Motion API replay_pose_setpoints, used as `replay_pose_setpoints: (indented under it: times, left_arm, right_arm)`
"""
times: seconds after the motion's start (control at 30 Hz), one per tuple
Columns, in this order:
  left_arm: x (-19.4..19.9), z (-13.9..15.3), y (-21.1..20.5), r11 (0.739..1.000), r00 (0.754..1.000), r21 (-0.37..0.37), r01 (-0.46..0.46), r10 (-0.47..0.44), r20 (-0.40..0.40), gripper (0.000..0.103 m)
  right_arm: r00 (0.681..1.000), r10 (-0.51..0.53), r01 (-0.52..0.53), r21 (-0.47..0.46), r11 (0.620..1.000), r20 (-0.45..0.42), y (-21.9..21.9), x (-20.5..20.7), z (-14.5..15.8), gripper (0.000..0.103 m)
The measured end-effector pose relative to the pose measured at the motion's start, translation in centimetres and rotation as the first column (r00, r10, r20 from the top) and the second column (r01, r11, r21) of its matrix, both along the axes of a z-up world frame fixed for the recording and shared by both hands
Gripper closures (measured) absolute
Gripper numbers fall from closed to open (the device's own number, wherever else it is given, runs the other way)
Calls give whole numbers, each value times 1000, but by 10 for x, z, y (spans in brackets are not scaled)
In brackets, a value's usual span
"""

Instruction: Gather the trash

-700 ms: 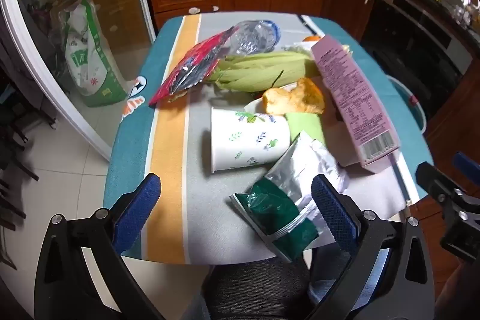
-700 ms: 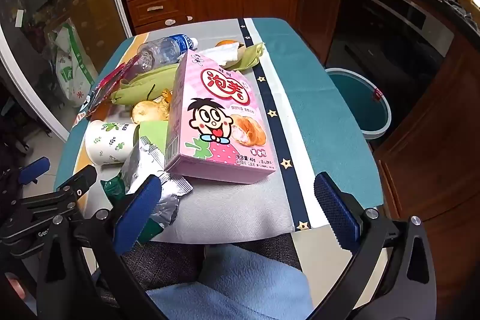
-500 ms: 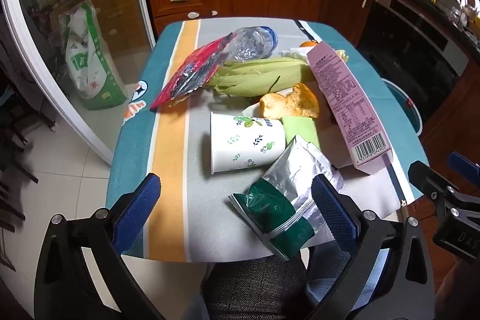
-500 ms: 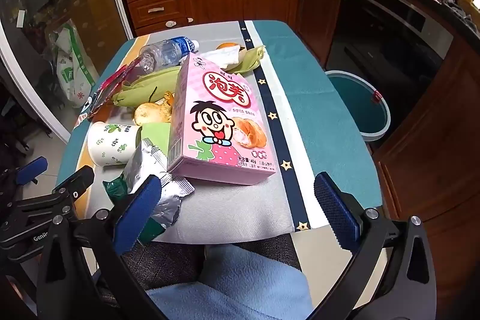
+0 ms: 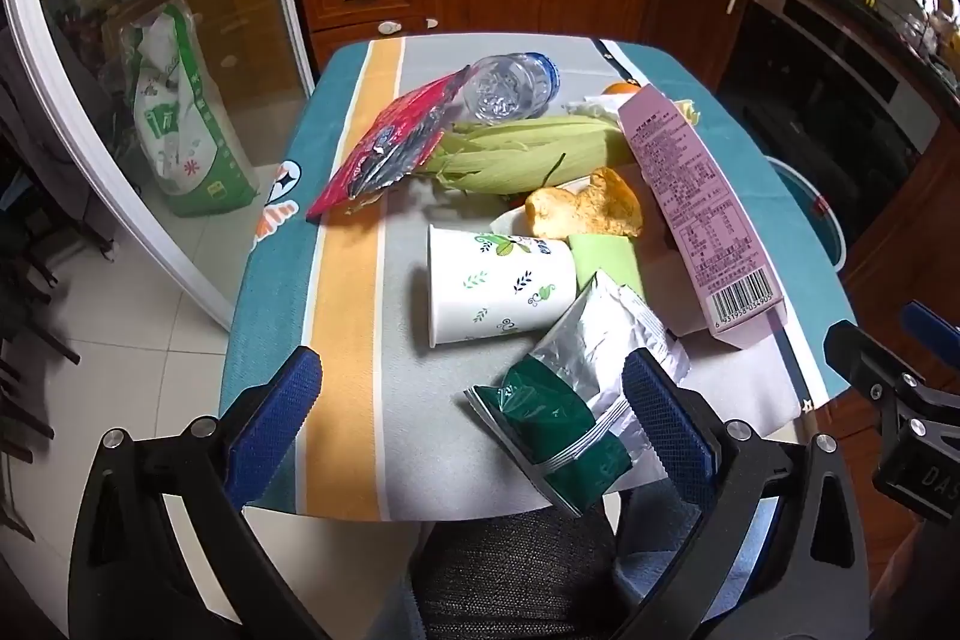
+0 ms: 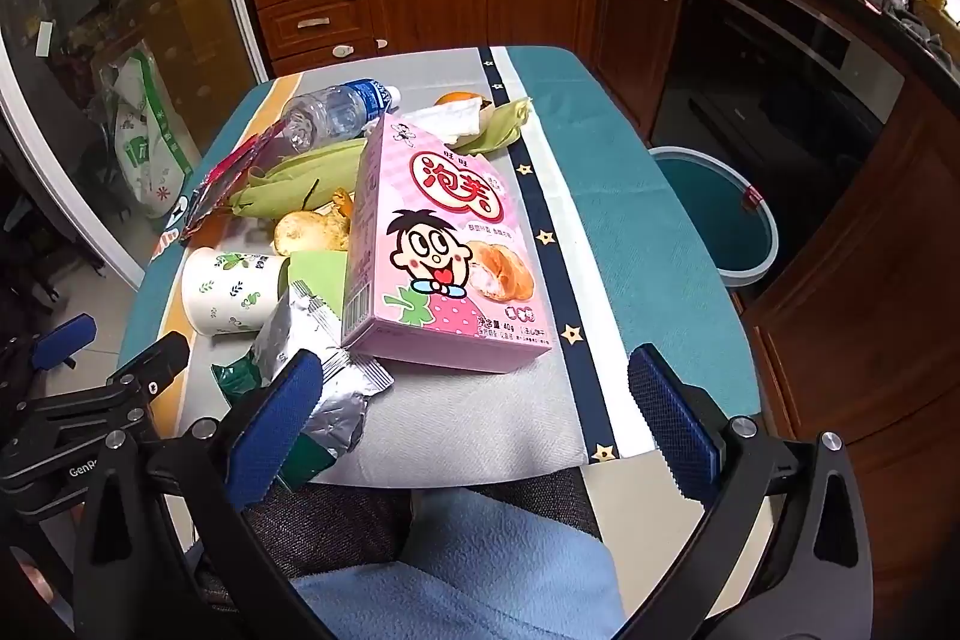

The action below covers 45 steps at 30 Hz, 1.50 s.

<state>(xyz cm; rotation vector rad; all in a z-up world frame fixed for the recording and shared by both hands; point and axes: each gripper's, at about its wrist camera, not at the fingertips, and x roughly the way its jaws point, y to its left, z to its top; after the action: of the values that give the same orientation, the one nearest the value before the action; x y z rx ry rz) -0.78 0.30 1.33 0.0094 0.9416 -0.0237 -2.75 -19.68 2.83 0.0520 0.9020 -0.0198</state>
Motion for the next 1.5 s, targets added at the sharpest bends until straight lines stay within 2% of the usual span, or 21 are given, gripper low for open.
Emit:
replay_pose_setpoints:
  times: [0.8, 1.5]
  left_arm:
    - [2, 3, -3, 1000, 1000, 19, 6, -6, 2, 3]
    - [0, -8, 2, 1000, 1000, 11, 4, -4, 1, 3]
  right_arm:
    - [1000, 0, 0, -6, 1000, -5, 1, 0, -5, 5]
    - [1000, 11, -11, -27, 1000, -14, 6, 2, -8, 5]
